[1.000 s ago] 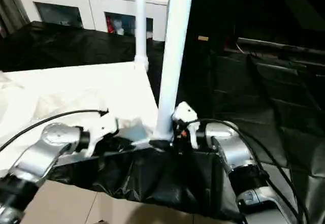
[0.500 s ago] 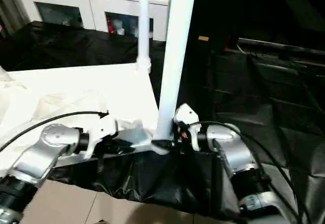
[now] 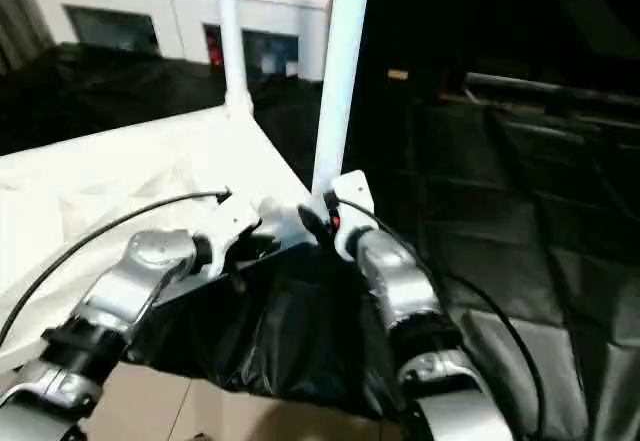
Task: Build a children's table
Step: Rotate leg to tighten
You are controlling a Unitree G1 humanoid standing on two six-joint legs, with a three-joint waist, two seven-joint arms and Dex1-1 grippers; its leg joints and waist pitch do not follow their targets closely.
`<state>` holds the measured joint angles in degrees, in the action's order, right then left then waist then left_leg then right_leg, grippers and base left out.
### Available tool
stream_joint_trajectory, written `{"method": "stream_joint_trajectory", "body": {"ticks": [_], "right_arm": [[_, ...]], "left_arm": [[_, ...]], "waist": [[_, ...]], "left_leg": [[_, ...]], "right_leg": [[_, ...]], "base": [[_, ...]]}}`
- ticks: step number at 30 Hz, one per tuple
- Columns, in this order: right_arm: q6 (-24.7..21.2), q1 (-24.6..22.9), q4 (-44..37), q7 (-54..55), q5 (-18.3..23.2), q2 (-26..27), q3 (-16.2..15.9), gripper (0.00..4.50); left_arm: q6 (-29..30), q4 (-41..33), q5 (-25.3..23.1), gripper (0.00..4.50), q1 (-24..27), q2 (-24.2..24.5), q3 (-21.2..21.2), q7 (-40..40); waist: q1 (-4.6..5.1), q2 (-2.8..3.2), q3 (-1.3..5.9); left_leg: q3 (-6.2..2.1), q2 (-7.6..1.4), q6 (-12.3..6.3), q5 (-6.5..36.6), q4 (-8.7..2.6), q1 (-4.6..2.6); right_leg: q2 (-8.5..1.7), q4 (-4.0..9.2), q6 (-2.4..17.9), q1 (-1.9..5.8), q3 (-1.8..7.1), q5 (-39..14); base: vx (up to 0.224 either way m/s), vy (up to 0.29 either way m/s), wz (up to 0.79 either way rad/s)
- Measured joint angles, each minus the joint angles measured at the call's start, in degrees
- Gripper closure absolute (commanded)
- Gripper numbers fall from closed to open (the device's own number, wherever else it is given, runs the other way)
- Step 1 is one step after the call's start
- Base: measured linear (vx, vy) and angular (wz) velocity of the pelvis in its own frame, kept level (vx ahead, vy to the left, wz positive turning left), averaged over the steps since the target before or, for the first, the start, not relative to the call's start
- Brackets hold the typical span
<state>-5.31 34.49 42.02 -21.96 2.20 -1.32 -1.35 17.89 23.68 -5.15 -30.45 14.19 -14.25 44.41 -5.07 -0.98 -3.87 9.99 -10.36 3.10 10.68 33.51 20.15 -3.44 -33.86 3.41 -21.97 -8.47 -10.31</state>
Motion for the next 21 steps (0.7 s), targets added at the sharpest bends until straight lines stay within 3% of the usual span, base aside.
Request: {"method": "stream_joint_trajectory", "body": {"ticks": [6, 10, 21], "right_arm": [[0.6, -0.5, -0.3, -7.2, 0.4, -1.6, -0.3, 0.58], [0.9, -1.8, -2.2, -14.9, 0.8, -4.8, -2.5, 0.58], [-0.3, -5.9, -10.1, -39.2, 3.3, -15.3, -8.0, 0.58]], "left_arm": [[-0.7, -1.2, 0.4, 4.50, 0.9, 1.4, 0.0, 1.7], [-1.0, -3.7, 1.4, 4.50, 2.7, 3.5, 0.0, 4.5], [-2.9, -9.5, 4.8, 4.50, 7.1, 9.2, -1.0, 15.8]], "waist": [[0.14, -0.02, -0.01], [0.47, -0.02, -0.01], [-0.06, -0.04, -0.02]], "left_leg": [[0.01, -0.01, 0.00, 0.0, 0.04, 0.00], [0.01, -0.04, 0.00, 0.0, 0.02, -0.02], [0.01, -0.04, -0.01, 0.0, 0.18, 0.03]], "right_leg": [[0.00, -0.03, -0.1, -0.02, 0.00, -0.1], [0.02, -0.07, -0.1, -0.03, -0.01, -0.1], [0.02, -0.09, -0.1, 0.00, -0.01, -0.1]], "base": [[0.000, 0.000, 0.00], [0.000, 0.000, 0.00], [0.000, 0.000, 0.00]]}}
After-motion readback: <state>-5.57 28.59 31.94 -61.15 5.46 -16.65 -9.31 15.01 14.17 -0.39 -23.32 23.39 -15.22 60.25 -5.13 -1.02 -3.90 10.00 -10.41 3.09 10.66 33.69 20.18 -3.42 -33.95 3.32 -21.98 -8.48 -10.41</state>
